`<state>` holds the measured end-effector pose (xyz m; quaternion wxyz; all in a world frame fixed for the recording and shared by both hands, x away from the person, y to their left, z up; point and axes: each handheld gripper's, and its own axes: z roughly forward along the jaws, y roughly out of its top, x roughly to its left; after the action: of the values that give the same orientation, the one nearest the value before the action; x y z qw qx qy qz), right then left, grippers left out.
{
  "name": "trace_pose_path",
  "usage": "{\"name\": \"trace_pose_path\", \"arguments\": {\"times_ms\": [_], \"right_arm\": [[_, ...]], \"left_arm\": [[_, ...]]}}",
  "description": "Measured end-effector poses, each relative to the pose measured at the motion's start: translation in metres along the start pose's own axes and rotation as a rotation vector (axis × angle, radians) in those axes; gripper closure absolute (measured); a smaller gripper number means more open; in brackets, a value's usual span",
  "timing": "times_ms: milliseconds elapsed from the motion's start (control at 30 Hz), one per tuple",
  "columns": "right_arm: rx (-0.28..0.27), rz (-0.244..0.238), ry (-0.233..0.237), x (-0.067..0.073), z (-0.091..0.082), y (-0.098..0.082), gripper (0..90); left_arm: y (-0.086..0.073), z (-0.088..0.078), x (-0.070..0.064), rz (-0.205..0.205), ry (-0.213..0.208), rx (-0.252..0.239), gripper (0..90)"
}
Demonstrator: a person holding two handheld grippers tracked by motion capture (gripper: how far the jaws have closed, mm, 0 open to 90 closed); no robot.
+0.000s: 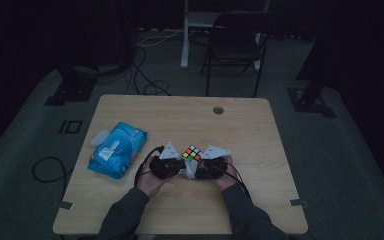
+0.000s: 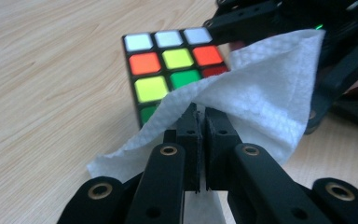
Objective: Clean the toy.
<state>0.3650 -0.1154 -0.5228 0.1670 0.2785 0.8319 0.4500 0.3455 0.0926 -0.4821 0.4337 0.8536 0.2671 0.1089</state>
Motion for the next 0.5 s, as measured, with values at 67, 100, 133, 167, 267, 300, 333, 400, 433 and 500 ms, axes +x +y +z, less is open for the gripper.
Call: {"name": "trace_pose_path", "arguments": {"times_ms": [67, 100, 133, 167, 267, 300, 333, 400, 433, 500], "right_arm": [[0.0, -0.001, 0.0, 0.0, 0.0, 0.0, 34.2], [0.0, -0.001, 0.0, 0.0, 0.0, 0.0, 34.2], [0.0, 0.0, 0.0, 0.0, 0.0, 0.0, 34.2], [-0.001, 0.002, 0.001, 0.0, 0.0, 0.0, 34.2], [-0.004, 0.0, 0.001, 0.0, -0.001, 0.001, 34.2], [-0.006, 0.001, 0.0, 0.0, -0.002, 0.001, 34.2], [-0.009, 0.003, 0.003, -0.001, -0.003, 0.001, 34.2], [-0.019, 0.003, 0.008, -0.002, -0.005, 0.002, 34.2], [-0.022, 0.002, 0.007, -0.002, -0.005, 0.003, 34.2], [-0.02, 0.001, 0.004, -0.001, -0.006, 0.003, 34.2]], "left_arm": [[0.001, 0.0, -0.001, 0.002, -0.007, -0.005, 87.5], [0.002, -0.001, -0.001, 0.001, -0.011, -0.006, 87.4], [0.002, -0.001, -0.002, 0.004, -0.011, -0.006, 87.4], [0.002, -0.001, -0.001, 0.006, -0.009, -0.005, 87.4], [0.0, -0.001, 0.002, -0.007, 0.005, -0.007, 87.5], [0.0, -0.002, 0.004, -0.007, 0.013, -0.005, 87.4], [-0.001, -0.002, 0.006, -0.01, 0.025, -0.002, 87.4], [-0.002, -0.003, 0.007, -0.017, 0.032, -0.003, 87.5], [-0.003, -0.004, 0.011, -0.022, 0.04, -0.001, 87.5], [-0.004, -0.006, 0.016, -0.031, 0.05, 0.0, 87.4]]}}
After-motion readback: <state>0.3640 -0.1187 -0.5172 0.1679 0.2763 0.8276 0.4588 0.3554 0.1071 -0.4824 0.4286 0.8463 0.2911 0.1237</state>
